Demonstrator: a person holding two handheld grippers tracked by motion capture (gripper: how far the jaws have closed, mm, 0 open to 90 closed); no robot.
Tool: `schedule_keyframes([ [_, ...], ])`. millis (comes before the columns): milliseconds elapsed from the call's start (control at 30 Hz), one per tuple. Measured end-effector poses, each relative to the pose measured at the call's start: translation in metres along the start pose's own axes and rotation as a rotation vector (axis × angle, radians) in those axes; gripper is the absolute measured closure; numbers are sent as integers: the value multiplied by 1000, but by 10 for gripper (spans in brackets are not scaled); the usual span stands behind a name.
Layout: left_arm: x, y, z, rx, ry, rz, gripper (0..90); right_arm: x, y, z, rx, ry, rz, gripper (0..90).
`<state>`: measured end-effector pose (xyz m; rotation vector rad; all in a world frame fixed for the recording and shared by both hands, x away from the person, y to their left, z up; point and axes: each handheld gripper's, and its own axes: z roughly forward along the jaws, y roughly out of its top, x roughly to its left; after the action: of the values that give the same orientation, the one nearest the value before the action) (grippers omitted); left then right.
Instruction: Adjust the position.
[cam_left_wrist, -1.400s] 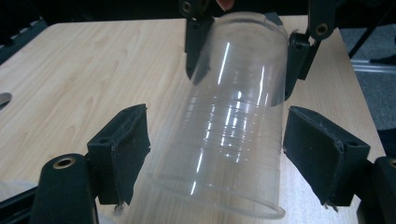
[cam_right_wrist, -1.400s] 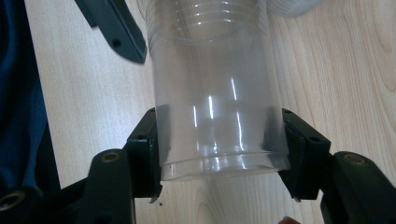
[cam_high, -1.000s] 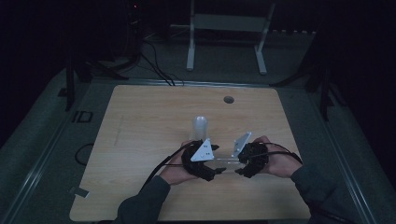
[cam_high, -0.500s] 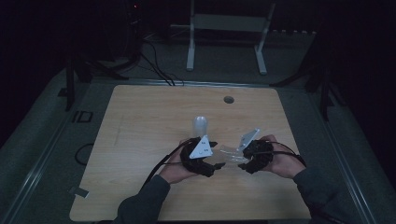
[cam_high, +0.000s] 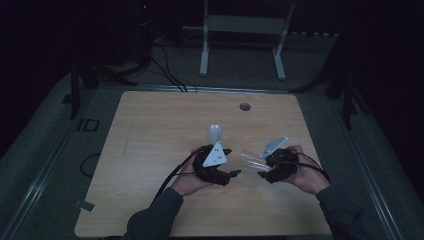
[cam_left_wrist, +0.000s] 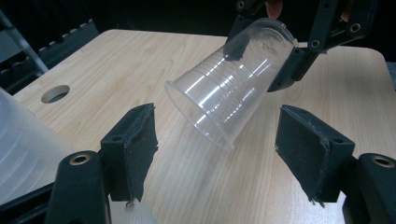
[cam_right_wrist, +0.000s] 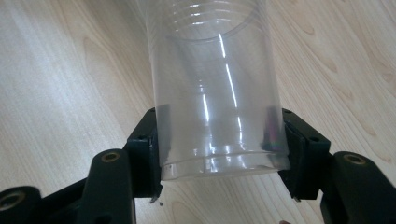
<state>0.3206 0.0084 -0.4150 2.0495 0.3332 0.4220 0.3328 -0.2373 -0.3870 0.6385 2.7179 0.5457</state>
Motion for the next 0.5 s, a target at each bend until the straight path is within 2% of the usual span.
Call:
schedule_keyframes([
  [500,-1,0,1,9,9,-2,303,-2,-6,-1,-65,-59,115,416],
])
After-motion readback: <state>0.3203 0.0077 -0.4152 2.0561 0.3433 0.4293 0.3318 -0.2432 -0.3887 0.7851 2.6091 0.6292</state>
